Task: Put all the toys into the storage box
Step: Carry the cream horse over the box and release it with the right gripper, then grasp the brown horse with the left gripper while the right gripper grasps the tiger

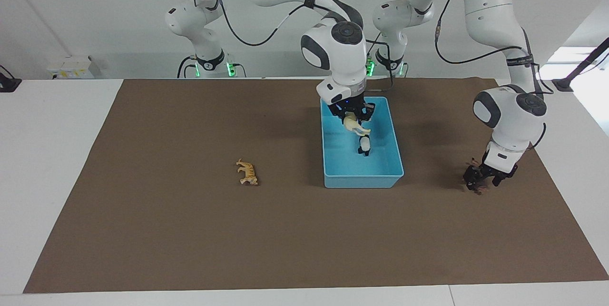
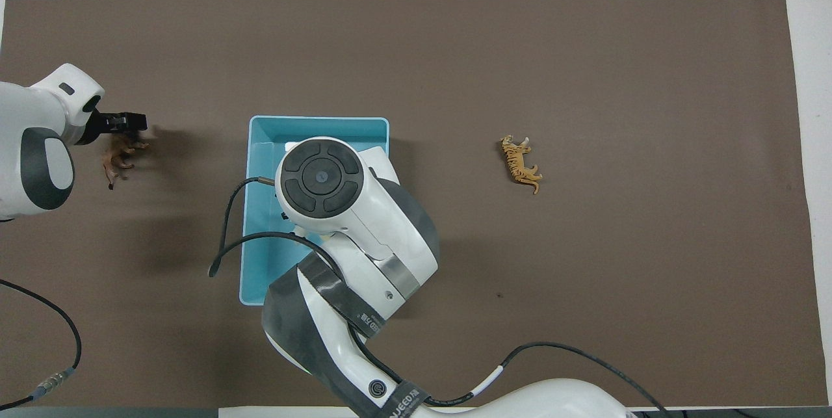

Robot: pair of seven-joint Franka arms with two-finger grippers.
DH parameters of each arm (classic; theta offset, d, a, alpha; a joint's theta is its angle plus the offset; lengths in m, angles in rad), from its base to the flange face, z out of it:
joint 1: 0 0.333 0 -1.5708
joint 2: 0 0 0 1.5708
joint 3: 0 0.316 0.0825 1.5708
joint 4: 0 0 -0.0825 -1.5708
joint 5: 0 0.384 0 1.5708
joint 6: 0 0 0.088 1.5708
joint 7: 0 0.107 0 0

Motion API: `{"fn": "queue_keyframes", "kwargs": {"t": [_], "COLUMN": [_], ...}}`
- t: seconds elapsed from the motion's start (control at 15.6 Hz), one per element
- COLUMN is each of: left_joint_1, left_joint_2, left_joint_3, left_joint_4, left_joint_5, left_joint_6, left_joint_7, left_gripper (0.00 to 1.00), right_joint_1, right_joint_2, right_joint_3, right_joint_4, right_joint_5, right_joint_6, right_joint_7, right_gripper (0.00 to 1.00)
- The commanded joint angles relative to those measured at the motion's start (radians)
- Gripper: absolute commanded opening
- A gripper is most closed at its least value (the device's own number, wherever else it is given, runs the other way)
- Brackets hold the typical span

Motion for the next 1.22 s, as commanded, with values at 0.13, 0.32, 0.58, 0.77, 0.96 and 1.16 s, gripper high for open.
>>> {"fn": "queue_keyframes", "kwargs": {"t": [0.13,0.32,0.58,0.77,0.96,1.16], "left_joint_1": [0.012,0.010,0.010,0.009,-0.014,-0.050], "left_joint_2": [0.017,0.017,0.016,0.015,0.017,-0.028], "left_joint_3": [-0.008,-0.006,-0.006,-0.006,-0.006,-0.008], "left_joint_4": [-0.014,-0.015,-0.015,-0.003,0.087,0.161], "left_joint_5": [0.017,0.017,0.017,0.017,0.016,0.017], "left_joint_6": [0.054,0.048,0.042,0.020,-0.120,-0.303], "left_joint_7": [-0.013,-0.013,-0.013,-0.018,-0.061,-0.157], "left_gripper": [0.89,0.66,0.37,0.29,0.28,0.27], "right_joint_1": [-0.001,-0.022,-0.146,-0.271,-0.401,-0.452], "right_joint_2": [-0.005,-0.016,-0.031,-0.051,-0.106,-0.132], "right_joint_3": [0.000,0.000,-0.002,-0.002,0.000,0.003], "right_joint_4": [0.013,0.009,-0.038,-0.130,-0.349,-0.512], "right_joint_5": [0.002,-0.119,-0.270,-0.273,-0.272,-0.255], "right_joint_6": [-0.029,-0.076,-0.152,-0.083,0.186,0.367], "right_joint_7": [0.038,0.006,-0.293,-0.500,-0.709,-0.795], "right_gripper": [1.00,1.00,1.00,1.00,1.00,1.00]}}
